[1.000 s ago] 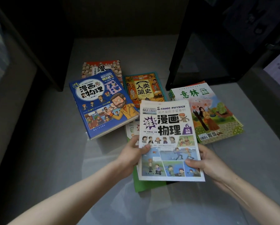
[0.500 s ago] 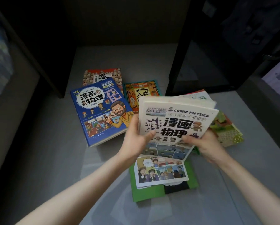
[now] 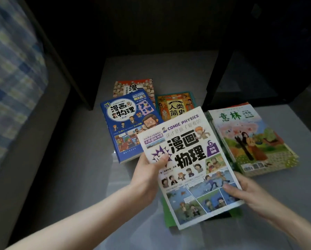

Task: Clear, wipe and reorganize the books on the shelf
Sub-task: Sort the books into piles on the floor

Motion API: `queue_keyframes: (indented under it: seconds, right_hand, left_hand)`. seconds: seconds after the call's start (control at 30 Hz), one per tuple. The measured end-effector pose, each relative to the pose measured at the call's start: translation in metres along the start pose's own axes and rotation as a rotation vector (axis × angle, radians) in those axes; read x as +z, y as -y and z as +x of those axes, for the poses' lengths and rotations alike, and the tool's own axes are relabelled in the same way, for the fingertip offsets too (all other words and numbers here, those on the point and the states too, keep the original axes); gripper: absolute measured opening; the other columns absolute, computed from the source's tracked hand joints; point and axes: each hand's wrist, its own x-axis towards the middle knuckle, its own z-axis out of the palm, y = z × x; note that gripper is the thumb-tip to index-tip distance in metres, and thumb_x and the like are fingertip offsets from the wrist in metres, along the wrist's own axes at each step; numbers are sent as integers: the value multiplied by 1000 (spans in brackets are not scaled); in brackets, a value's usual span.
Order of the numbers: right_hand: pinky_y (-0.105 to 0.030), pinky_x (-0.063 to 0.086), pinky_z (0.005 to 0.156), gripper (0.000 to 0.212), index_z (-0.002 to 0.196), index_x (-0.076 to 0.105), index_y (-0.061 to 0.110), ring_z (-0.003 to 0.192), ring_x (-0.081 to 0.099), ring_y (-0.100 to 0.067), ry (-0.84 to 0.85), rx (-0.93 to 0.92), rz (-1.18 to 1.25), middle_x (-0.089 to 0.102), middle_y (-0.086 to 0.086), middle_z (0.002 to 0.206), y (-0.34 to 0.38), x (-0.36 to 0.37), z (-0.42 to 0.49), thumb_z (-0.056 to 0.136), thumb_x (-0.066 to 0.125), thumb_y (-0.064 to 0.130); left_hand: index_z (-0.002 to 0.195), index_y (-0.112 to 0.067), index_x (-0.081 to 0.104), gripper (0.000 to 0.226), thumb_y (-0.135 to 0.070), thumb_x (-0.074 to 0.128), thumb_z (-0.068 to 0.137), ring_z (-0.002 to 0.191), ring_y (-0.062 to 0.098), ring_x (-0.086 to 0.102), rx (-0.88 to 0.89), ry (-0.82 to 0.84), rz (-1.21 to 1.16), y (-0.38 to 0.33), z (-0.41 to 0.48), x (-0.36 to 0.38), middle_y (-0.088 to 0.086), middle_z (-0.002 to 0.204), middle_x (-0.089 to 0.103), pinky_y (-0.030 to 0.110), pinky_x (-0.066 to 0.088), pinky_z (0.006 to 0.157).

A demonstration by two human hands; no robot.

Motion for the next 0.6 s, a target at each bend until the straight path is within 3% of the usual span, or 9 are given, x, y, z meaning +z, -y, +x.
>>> queue_keyframes:
  seconds: [0.07,0.13,0.2,0.27,0.33,0.4,0.5,0.6]
  right_hand:
    - [-19,53,60,97,112,62,9,83,72,-17,14,51,37,75,-3,96,-8,2,-2,34,90,58]
    - [-26,56,57,108,107,64,6,82,72,-26,20,126,79,74,-13,96,-12,-5,-2,14,94,51]
    - [-31,58,59,112,111,63,4,86,71,-32,75,212,106,72,-19,101,-14,-17,-1,12,97,42]
    - [-33,59,64,111,115,63,4,93,70,-34,163,297,73,70,-20,106,-8,-29,1,16,99,37]
    - [-31,58,66,104,112,66,4,94,70,-33,244,349,11,71,-18,107,-4,-31,5,19,99,36]
    - [-30,57,72,90,109,68,5,97,69,-31,341,392,-68,71,-16,109,1,-26,12,30,97,33]
    - [-34,54,87,67,117,64,5,106,66,-28,455,440,-164,69,-11,115,4,-10,25,57,86,25]
    - [-34,54,86,46,119,60,5,105,66,-27,466,445,-188,70,-10,114,7,5,36,77,76,12]
  left_hand:
    - [110,-10,59,16,-9,54,95,86,17,72,-41,-2,175,2,-8,-15,4,99,74,32,58,74]
    - [94,-14,62,11,-23,56,96,70,9,67,3,-39,608,-6,-9,-36,0,87,73,19,51,61]
    - [81,-16,59,18,-31,62,90,70,13,59,258,-185,1187,-19,-1,-72,0,82,65,23,41,58]
    - [84,-11,59,19,-25,72,82,78,27,57,621,-303,1496,-33,8,-100,7,86,60,30,41,64]
    - [93,-6,62,33,-25,80,73,83,36,56,743,-284,1661,-39,19,-115,14,94,58,37,48,67]
    - [102,-6,62,46,-33,82,71,90,39,57,737,-245,1745,-41,30,-116,17,104,59,43,52,71]
    - [110,-11,61,50,-43,76,75,102,35,55,671,-270,1784,-45,41,-110,13,116,58,41,51,76]
    - [112,-12,59,51,-48,72,78,97,29,58,646,-263,1769,-47,47,-111,9,114,59,36,49,76]
